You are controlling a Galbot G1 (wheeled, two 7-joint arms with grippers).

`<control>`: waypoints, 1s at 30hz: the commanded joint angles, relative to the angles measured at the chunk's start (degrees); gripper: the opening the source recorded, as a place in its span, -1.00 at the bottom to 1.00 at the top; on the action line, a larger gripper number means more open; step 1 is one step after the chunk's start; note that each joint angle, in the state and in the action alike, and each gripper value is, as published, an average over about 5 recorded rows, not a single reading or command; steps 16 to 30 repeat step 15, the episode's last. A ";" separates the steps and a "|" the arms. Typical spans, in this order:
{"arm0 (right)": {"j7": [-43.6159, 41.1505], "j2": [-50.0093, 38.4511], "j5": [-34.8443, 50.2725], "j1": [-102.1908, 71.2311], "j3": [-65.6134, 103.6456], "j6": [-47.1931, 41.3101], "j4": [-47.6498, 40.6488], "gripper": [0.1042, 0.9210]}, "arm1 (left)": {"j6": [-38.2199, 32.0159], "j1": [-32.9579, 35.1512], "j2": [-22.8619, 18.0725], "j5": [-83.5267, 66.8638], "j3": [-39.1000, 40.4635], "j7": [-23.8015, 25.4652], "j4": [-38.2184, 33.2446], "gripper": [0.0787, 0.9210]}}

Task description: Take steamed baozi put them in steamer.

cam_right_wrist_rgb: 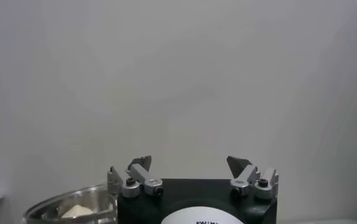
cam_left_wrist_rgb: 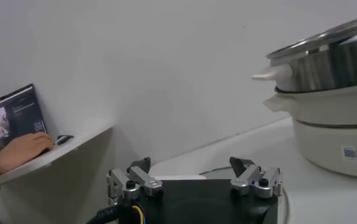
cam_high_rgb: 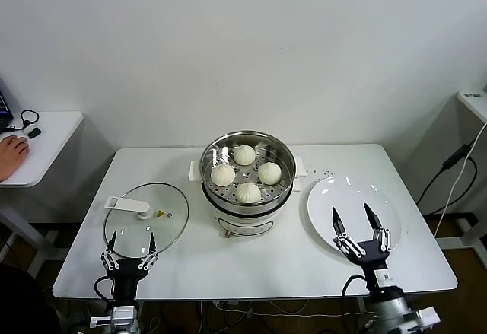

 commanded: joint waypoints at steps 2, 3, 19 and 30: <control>-0.96 3.56 -1.51 -4.24 0.58 2.86 -0.32 0.76 | -0.04 0.15 -1.32 0.03 0.06 -0.03 0.07 0.77; -0.96 3.55 -1.54 -4.24 0.49 2.88 -0.30 0.76 | -0.06 0.18 -1.33 0.03 0.05 -0.04 0.08 0.77; -0.92 3.46 -1.76 -4.27 -0.40 3.15 -0.32 0.76 | 0.02 -0.01 -1.50 0.02 0.23 -0.01 -0.05 0.77; -0.92 3.46 -1.76 -4.27 -0.40 3.15 -0.32 0.76 | 0.02 -0.01 -1.50 0.02 0.23 -0.01 -0.05 0.77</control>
